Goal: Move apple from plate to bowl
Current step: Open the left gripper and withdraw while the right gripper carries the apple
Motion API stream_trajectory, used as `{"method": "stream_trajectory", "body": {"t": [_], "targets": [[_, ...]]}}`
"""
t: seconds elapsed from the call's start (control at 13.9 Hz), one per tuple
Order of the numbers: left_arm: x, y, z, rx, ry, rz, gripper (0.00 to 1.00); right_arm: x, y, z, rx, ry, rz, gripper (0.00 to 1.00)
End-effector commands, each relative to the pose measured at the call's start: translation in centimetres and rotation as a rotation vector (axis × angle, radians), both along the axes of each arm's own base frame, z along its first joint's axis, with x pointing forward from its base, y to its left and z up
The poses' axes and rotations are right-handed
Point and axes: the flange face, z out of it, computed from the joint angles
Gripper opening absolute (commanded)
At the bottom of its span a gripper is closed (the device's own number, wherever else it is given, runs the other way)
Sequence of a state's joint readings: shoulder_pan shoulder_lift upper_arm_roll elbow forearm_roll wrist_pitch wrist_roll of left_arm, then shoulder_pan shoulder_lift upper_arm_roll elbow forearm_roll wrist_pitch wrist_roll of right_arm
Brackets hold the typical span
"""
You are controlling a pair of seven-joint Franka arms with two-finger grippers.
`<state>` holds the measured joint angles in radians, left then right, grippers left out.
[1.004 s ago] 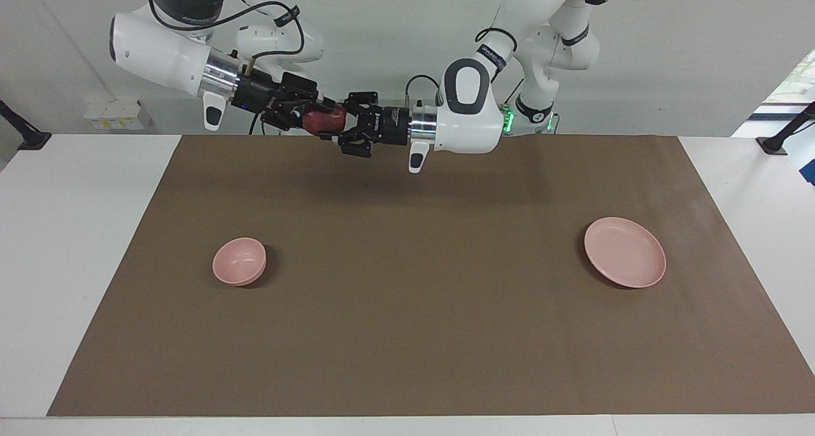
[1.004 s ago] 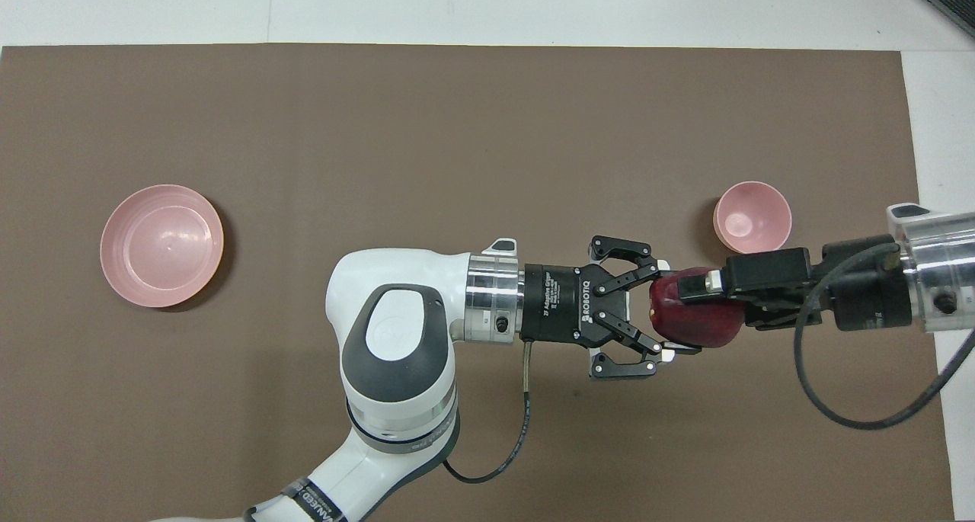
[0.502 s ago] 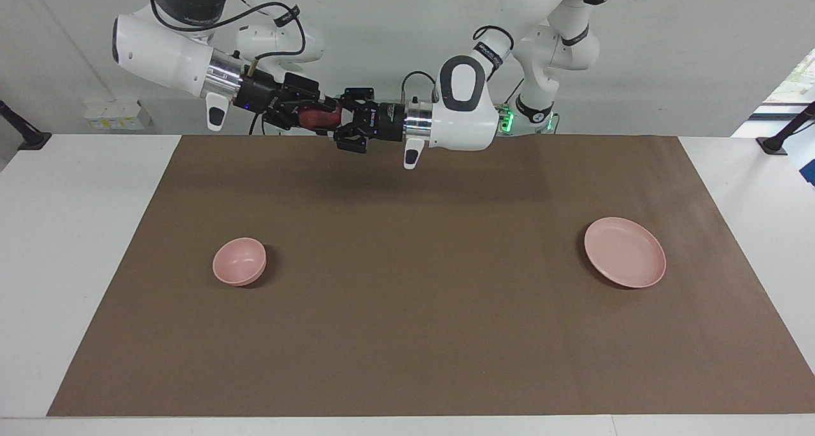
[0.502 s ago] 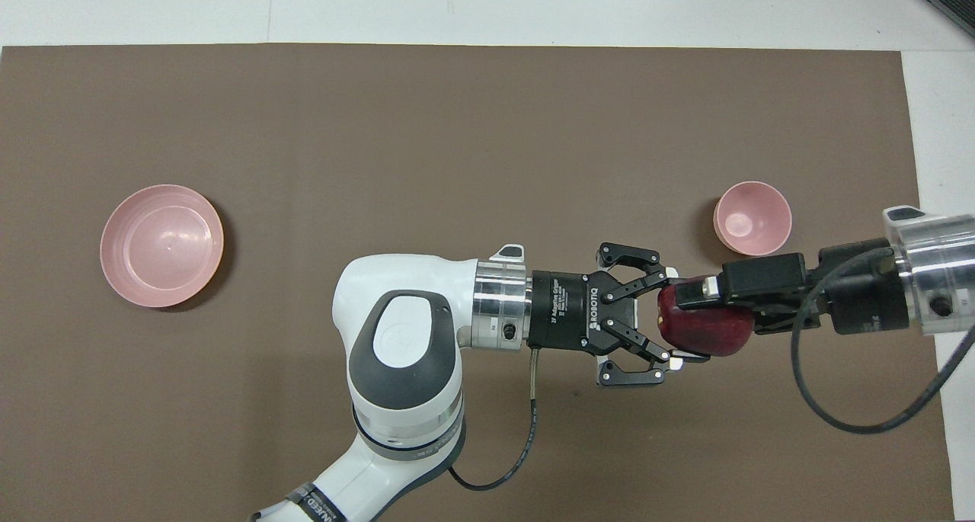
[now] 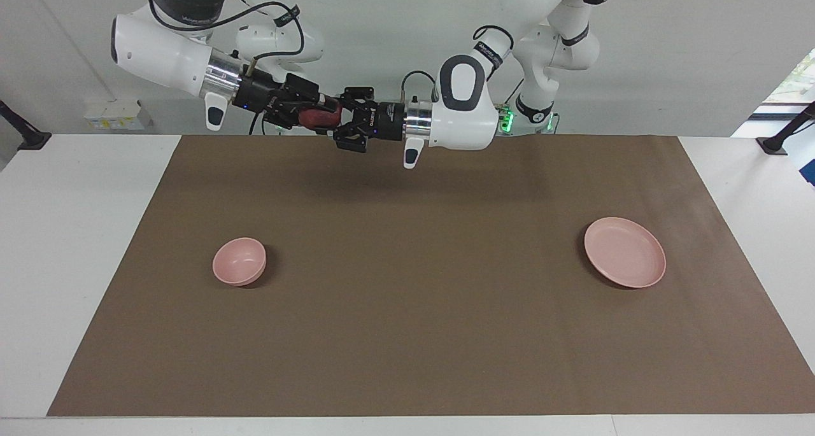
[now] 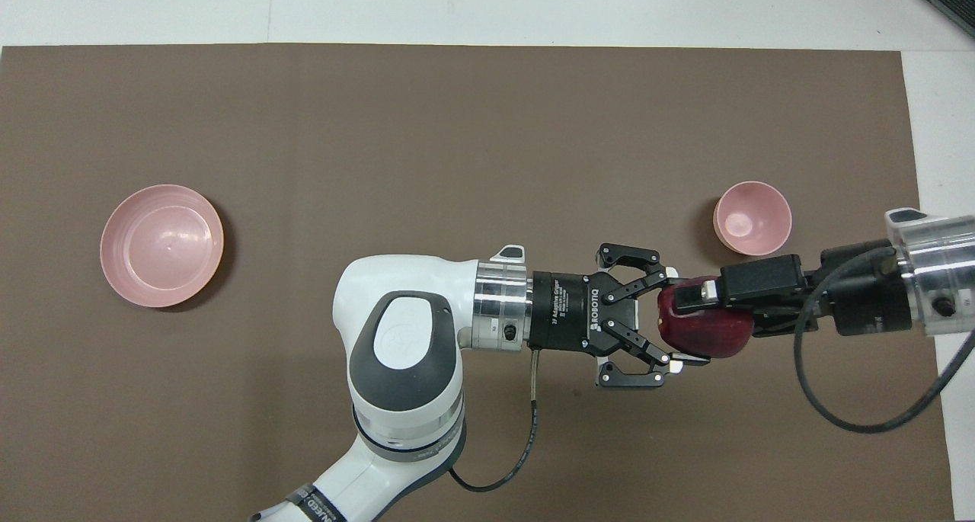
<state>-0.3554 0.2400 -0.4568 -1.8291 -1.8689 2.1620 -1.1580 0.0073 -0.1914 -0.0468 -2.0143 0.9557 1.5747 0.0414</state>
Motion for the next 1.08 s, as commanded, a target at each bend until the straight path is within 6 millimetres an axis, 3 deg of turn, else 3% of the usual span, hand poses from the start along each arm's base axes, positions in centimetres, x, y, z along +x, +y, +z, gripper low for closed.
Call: {"method": "stream_trajectory", "body": {"t": [0.0,0.14,0.43,0.93,1.0], "targets": [[0.3,0.7,0.9,0.026,-0.018,0.027,1.0,-1.0,0.3,0.4,-0.016,0.037,0.002,0.0],[1.2,1.6,0.3,0.059,-0.032,0.034,1.0,-1.0,0.2,0.2,-0.032,0.031,0.006,0.0],[4.4,5.5,-1.2,0.19,-0.15,0.007,1.0,-0.7,-0.8,-0.6,-0.13,-0.018,0.054,0.0],[10.0,14.0,-4.0,0.453,-0.364,-0.071,1.0,2.4,-5.2,-2.6,-0.59,-0.225,0.214,0.0],[10.5,14.8,-4.5,0.499,-0.399,-0.093,1.0,3.2,-5.8,-3.8,-0.637,-0.241,0.244,0.0]]}}
